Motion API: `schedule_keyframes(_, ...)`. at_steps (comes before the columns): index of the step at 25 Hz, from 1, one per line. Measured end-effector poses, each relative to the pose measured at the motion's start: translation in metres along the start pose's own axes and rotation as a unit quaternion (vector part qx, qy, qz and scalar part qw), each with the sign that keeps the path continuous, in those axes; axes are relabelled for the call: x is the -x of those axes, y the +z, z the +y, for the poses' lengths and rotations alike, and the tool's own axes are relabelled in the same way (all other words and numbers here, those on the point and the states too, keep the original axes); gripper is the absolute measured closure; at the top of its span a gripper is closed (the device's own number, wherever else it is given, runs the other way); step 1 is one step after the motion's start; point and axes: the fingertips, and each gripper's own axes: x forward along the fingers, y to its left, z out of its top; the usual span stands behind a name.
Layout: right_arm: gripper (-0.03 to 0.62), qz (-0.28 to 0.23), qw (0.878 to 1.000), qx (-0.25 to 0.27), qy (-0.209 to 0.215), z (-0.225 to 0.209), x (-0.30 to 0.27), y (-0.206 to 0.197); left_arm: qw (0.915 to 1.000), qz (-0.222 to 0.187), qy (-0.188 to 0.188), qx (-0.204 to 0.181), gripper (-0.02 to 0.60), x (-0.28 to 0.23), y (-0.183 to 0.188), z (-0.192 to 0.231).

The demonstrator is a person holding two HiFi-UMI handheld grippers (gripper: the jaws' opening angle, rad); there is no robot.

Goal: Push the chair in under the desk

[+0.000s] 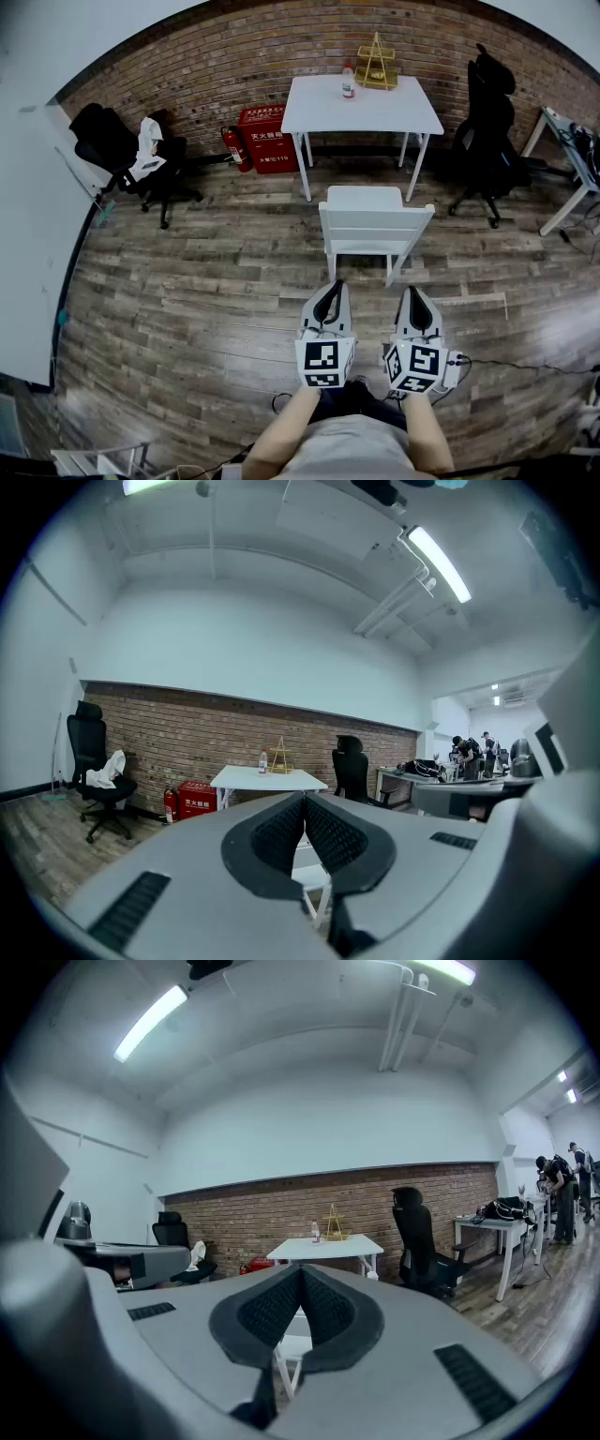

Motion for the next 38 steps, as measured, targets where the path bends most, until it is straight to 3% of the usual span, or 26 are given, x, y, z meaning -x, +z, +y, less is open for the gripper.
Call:
schedule_keyframes(17, 0.577, -0.003, 1.0, -0.005, 0.0, -0.006, 0.002, -0.001, 1.0, 0.003, 0.002, -0.001, 0.565, -0.002, -0.002, -0.004)
schedule_keyframes(30, 0.577, 0.006, 1.0, 0.01, -0.015, -0.046, -0.007, -0.005, 0.9993, 0.016, 0.033, 0.01, 0.565, -0.015, -0.012, 0.0)
schedule_keyframes(38, 0.577, 0.024, 1.0, -0.006, 0.0, -0.065, -0.016, -0.017, 0.9981, 0.016, 0.056, 0.021, 0.565, -0.024, -0.017, -0.003)
